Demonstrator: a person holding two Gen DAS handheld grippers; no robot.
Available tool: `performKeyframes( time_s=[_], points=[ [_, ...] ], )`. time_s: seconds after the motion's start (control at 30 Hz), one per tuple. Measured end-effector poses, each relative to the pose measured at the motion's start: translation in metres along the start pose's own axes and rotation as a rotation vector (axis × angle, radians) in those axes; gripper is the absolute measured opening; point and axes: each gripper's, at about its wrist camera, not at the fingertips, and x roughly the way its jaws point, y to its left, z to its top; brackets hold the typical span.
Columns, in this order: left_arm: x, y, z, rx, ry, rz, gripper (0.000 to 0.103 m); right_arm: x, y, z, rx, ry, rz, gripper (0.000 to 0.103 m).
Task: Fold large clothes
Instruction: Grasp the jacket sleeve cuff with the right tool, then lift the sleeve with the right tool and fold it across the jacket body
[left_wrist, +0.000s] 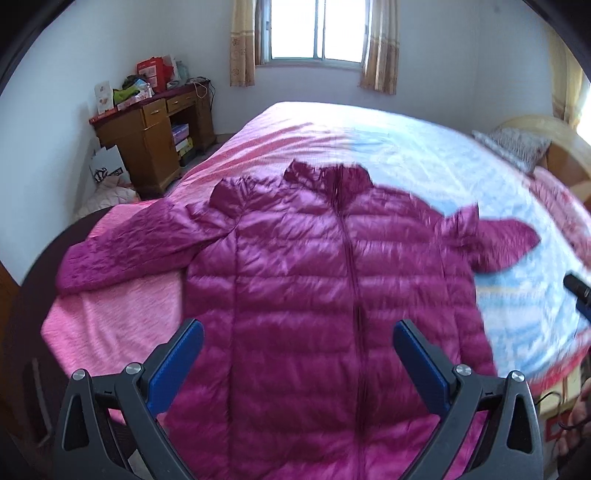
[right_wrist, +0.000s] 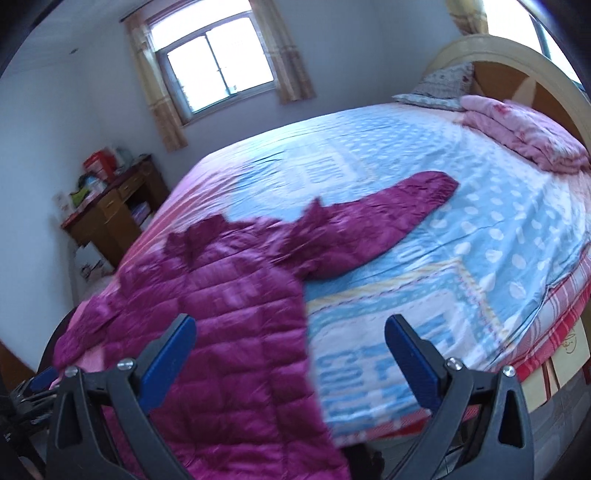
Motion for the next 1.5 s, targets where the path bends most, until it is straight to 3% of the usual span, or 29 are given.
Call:
performKeyframes(
  time_s=[0.17, 0.3, 0.47, 0.73, 0.97, 1.0, 1.03, 1.1, 1.13, 1.33, 1.5],
  points=[
    [0.042, 0.002, 0.027, -0.02, 0.026, 0.024, 0.102, 0.035, -0.063, 0.026, 0.155, 0.025, -0.097, 0.103],
    [0.061, 0.008, 0.048, -0.02, -0.004, 0.089, 0.102, 0.058, -0.117, 0.055, 0.256, 0.004, -0.179, 0.103],
    [0.067, 0.024, 0.067, -0.084, -0.063, 0.093, 0.102, 0.095, -0.175, 0.094, 0.389, 0.011, -0.204, 0.103],
    [0.098, 0.02, 0.066, -0.074, -0.022, 0.136, 0.102, 0.166, -0.234, 0.128, 0.51, 0.067, -0.264, 0.089],
    [0.116, 0.013, 0.057, -0.069, 0.032, 0.14, 0.102, 0.196, -0.237, 0.154, 0.43, 0.072, -0.341, 0.085],
    [0.116, 0.012, 0.056, -0.067, 0.033, 0.138, 0.102, 0.194, -0.236, 0.153, 0.414, 0.072, -0.355, 0.067],
    [0.116, 0.012, 0.056, -0.065, 0.032, 0.137, 0.102, 0.192, -0.236, 0.152, 0.4, 0.076, -0.366, 0.041],
    [0.116, 0.013, 0.054, -0.06, 0.031, 0.132, 0.102, 0.187, -0.241, 0.149, 0.386, 0.084, -0.319, 0.022],
    [0.115, 0.014, 0.054, -0.059, 0.031, 0.131, 0.102, 0.192, -0.24, 0.149, 0.383, 0.083, -0.307, 0.018],
    [0.104, 0.031, 0.05, -0.09, 0.009, 0.126, 0.102, 0.131, -0.219, 0.153, 0.331, -0.073, -0.315, 0.013],
    [0.092, 0.056, 0.047, -0.165, -0.019, 0.128, 0.102, 0.055, -0.138, 0.171, 0.174, -0.208, -0.175, 0.013]
  ],
)
